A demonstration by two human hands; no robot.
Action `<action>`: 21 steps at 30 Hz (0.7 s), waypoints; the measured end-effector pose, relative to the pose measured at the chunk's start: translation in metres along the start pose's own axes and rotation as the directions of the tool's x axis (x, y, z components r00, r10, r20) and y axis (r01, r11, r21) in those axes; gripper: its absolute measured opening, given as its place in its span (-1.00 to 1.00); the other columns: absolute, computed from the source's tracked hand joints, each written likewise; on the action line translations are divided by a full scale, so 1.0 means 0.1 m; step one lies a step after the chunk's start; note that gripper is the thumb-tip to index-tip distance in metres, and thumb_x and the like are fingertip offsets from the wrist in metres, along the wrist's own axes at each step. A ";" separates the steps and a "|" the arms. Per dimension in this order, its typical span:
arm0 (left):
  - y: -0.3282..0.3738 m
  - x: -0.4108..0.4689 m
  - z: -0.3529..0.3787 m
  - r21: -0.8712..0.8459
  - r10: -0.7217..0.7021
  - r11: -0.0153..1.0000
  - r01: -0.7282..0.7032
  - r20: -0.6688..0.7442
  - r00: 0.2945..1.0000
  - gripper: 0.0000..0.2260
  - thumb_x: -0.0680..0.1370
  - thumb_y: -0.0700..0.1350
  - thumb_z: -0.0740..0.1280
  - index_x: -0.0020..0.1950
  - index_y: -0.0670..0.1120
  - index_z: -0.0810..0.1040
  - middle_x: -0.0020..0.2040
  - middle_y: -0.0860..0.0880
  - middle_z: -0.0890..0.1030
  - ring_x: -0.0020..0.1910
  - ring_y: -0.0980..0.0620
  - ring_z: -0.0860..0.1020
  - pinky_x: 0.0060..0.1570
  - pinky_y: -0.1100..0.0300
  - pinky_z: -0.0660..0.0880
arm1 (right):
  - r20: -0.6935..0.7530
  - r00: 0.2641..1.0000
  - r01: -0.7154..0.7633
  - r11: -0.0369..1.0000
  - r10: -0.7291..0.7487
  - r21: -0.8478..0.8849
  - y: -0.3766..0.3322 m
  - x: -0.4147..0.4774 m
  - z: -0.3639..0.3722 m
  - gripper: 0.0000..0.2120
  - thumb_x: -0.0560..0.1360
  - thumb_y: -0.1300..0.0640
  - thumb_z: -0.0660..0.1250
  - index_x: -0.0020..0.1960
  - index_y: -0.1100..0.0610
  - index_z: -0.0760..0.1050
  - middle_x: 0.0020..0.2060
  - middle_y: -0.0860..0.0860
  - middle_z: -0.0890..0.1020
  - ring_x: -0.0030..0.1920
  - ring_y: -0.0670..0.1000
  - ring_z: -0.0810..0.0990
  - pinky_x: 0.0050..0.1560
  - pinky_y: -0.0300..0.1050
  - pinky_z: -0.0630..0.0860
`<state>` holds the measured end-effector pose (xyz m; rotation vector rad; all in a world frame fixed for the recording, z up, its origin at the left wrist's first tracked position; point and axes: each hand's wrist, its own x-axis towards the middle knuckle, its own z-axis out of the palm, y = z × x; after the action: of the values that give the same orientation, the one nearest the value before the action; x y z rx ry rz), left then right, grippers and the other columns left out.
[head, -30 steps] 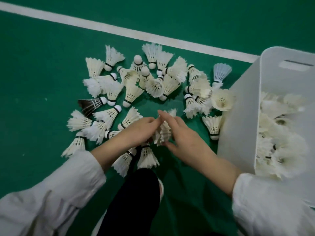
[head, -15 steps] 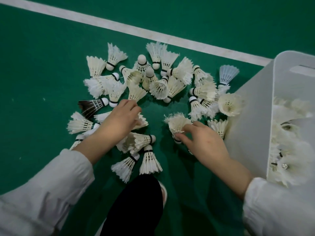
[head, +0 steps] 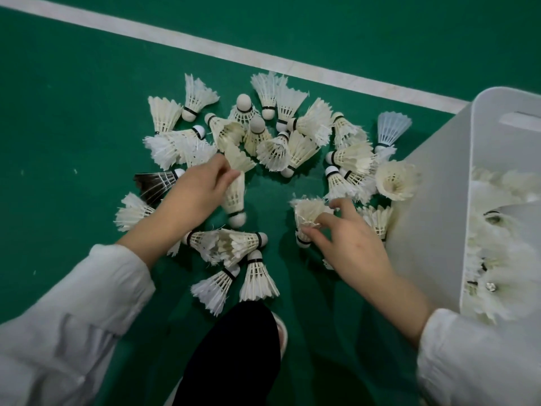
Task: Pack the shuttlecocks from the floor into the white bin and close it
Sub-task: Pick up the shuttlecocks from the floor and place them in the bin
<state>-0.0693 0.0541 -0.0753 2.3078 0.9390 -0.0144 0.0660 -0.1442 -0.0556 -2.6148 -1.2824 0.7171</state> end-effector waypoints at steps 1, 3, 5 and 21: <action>0.00 0.05 -0.01 0.010 -0.001 1.000 0.002 -0.020 1.000 -0.79 0.60 0.06 0.12 -0.01 -0.08 0.39 -0.36 -0.01 0.50 -0.43 0.07 0.45 -0.47 0.22 0.28 | -0.012 1.000 0.002 1.000 -0.002 -0.002 0.01 0.00 0.00 -0.65 0.54 -0.13 0.18 0.03 0.11 0.57 0.25 0.04 0.33 0.10 0.09 0.50 -0.08 -0.07 0.46; -0.03 0.17 -0.01 0.082 0.006 0.997 0.000 -0.072 0.997 -0.76 0.61 0.05 0.10 0.11 -0.09 0.38 -0.38 -0.06 0.51 -0.46 0.00 0.47 -0.49 0.17 0.34 | -0.037 0.999 0.014 1.000 -0.014 -0.003 0.01 0.00 0.00 -0.68 0.55 -0.09 0.18 0.03 0.12 0.57 0.28 0.05 0.30 0.07 0.09 0.52 -0.13 -0.10 0.43; -0.06 0.31 0.01 0.203 0.014 0.979 -0.006 -0.036 0.999 -0.67 0.61 0.01 0.11 0.36 -0.02 0.24 -0.38 -0.09 0.52 -0.46 -0.05 0.47 -0.49 0.14 0.38 | -0.053 0.998 0.043 0.999 -0.044 -0.008 0.02 0.01 0.01 -0.72 0.55 -0.04 0.20 0.03 0.14 0.56 0.22 0.06 0.35 0.03 0.10 0.52 -0.17 -0.10 0.42; 0.80 -0.06 -0.35 0.158 0.237 0.962 -0.224 -0.065 0.969 -0.81 0.52 0.12 0.26 -0.05 0.04 0.56 -0.14 0.11 0.57 -0.20 0.10 0.48 -0.29 0.20 0.38 | -0.197 0.976 0.112 0.991 -0.095 0.077 0.08 -0.03 -0.95 -0.79 0.53 -0.02 0.24 0.01 0.07 0.56 -0.14 -0.08 0.50 -0.09 -0.03 0.52 -0.17 -0.17 0.33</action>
<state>-0.0315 0.0267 -0.0014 2.5624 0.7243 0.1136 0.1156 -0.1440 0.0264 -2.4579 -1.2877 0.4777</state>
